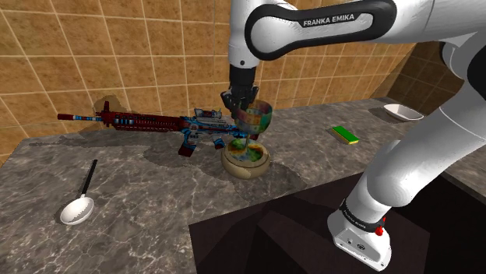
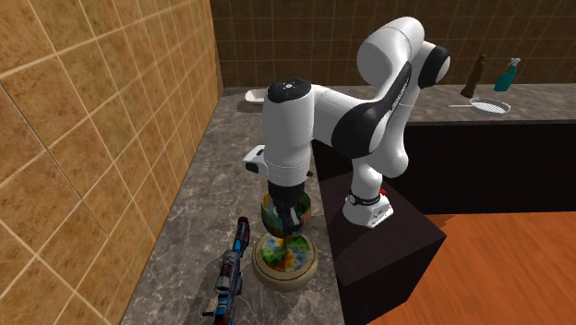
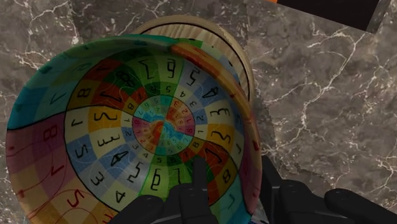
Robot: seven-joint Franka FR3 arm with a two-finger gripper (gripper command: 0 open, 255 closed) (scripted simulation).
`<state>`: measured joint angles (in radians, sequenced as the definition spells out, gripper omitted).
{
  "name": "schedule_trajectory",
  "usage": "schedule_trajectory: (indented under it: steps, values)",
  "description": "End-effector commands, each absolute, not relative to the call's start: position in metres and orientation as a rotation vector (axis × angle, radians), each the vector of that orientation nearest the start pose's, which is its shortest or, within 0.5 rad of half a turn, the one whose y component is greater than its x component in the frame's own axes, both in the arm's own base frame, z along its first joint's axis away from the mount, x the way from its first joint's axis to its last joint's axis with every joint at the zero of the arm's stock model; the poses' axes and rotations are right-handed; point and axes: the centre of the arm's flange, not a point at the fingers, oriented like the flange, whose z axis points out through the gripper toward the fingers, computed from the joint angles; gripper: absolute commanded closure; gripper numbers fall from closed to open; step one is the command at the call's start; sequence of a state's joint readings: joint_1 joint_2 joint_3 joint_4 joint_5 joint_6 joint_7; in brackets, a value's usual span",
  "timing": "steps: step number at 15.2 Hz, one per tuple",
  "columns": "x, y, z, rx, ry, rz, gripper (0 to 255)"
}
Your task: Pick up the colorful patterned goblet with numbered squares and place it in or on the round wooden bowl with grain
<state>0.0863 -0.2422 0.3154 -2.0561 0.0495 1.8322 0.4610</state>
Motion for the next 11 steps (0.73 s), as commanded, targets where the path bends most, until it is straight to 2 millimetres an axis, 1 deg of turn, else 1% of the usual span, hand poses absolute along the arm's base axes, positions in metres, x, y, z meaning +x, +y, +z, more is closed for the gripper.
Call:
schedule_trajectory:
  steps: [1,8,9,11]
  values:
    - [0.4443,0.2054,0.5286,-3.16,0.127,-0.03,255]
    - [0.4443,0.2054,0.5286,-3.16,0.127,-0.03,255]
    - [0.4443,0.2052,0.5283,-3.16,0.127,-0.03,0]
    - [0.444,0.2055,0.5283,-3.16,0.127,-0.03,0]
